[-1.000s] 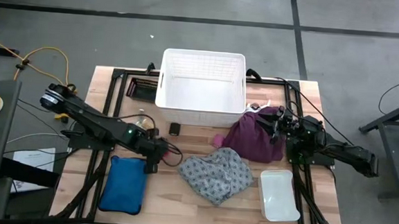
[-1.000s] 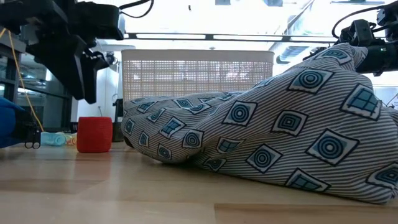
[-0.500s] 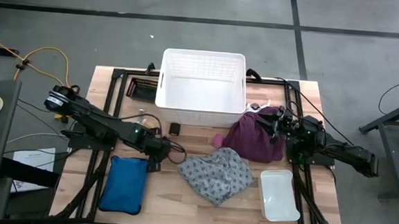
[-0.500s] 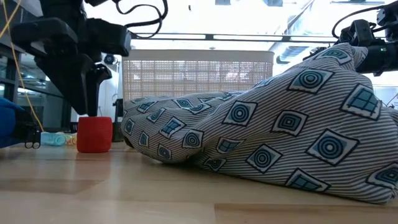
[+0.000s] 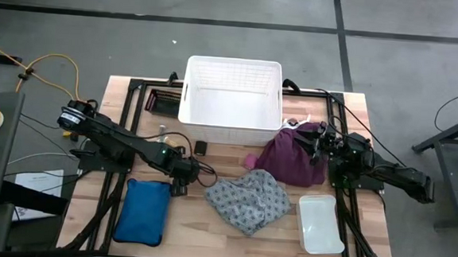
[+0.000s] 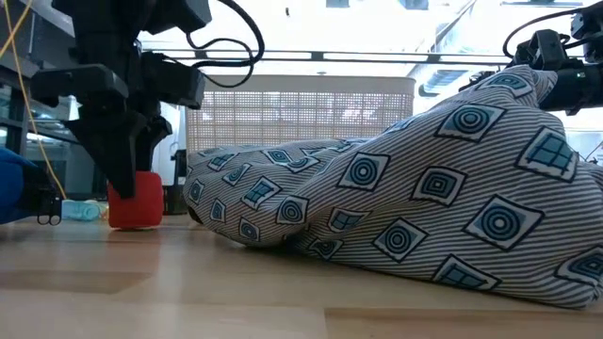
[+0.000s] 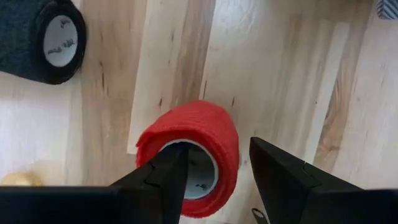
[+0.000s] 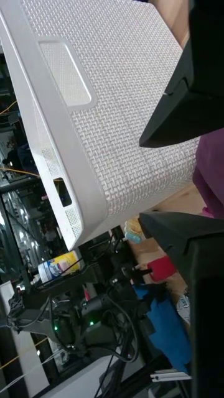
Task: Pick & place medical supplies in basket/bin
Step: Put the red bandage into the small white bin
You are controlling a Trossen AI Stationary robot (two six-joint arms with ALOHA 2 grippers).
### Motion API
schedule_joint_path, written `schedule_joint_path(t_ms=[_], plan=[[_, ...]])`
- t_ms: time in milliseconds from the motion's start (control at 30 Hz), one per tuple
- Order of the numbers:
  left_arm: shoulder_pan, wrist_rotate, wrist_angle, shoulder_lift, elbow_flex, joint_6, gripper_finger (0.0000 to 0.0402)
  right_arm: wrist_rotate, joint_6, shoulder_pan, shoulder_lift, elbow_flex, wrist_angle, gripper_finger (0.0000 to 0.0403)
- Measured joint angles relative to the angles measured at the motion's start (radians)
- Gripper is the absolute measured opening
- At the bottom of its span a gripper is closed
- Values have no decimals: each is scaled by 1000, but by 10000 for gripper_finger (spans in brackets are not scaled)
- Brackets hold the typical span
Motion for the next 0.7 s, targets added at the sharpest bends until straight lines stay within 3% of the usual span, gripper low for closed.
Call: schedule_joint_path(t_ms=[233,700], plan=[[0,-1,3,0,0,0,143,0,0,0,0,0,0,167],[0,-1,3,-1,0,-1,12,0,0,0,0,0,0,167]])
